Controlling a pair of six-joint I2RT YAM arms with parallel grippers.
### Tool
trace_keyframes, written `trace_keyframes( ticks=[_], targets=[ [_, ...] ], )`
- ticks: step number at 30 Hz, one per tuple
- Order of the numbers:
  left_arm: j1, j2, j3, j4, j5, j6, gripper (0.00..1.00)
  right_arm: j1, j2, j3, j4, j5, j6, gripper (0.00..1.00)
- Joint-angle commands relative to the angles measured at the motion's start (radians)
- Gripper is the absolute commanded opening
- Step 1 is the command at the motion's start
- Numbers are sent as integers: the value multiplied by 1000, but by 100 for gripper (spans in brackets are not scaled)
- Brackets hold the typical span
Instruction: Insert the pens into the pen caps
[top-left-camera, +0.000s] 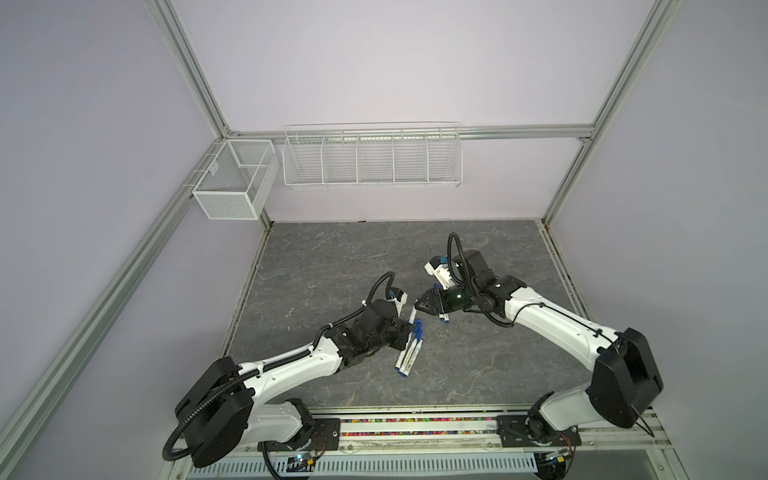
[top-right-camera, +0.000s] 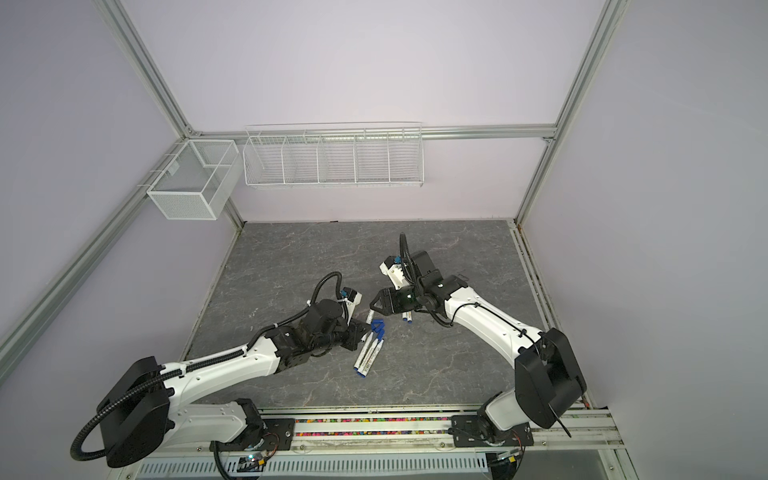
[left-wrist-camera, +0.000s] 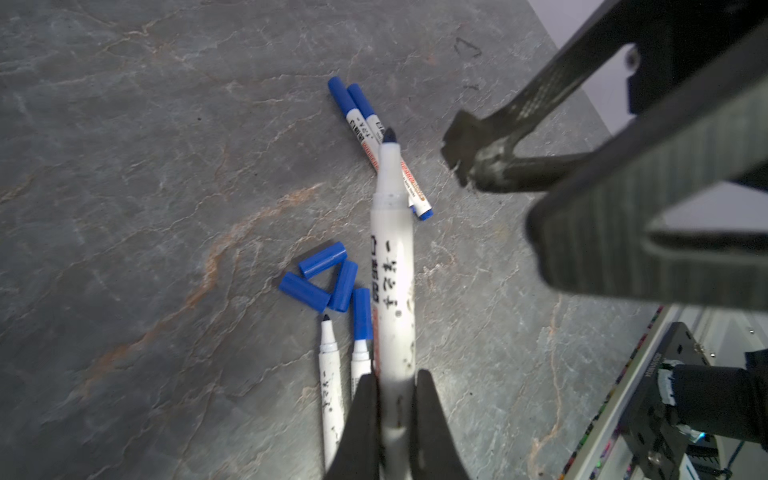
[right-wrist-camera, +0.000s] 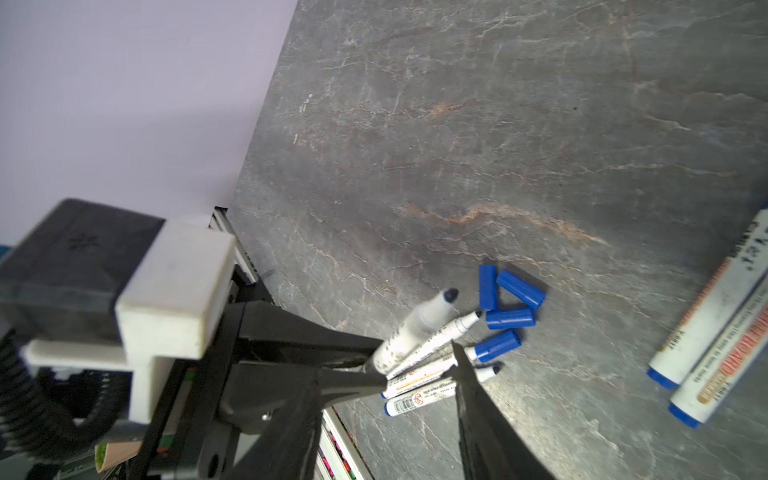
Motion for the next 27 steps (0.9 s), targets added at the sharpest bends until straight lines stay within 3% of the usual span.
trace_keyframes(
  ticks=[1, 13, 16, 21, 27],
  targets=[
    [0, -6, -8, 80, 30, 4, 0, 1, 31, 20, 34, -37, 16, 53],
    [0, -24, -21, 113, 18, 7, 0, 1, 65, 16, 57, -34, 48, 50],
    [0, -20, -23, 114, 23, 6, 0, 1, 66, 13, 75, -40, 58, 41],
    [0, -11, -27, 122, 23, 4, 0, -1, 65, 10, 89, -42, 73, 18],
    [0, -9, -29, 123, 4, -1, 1, -5, 49, -13, 110, -54, 72, 8]
  ],
)
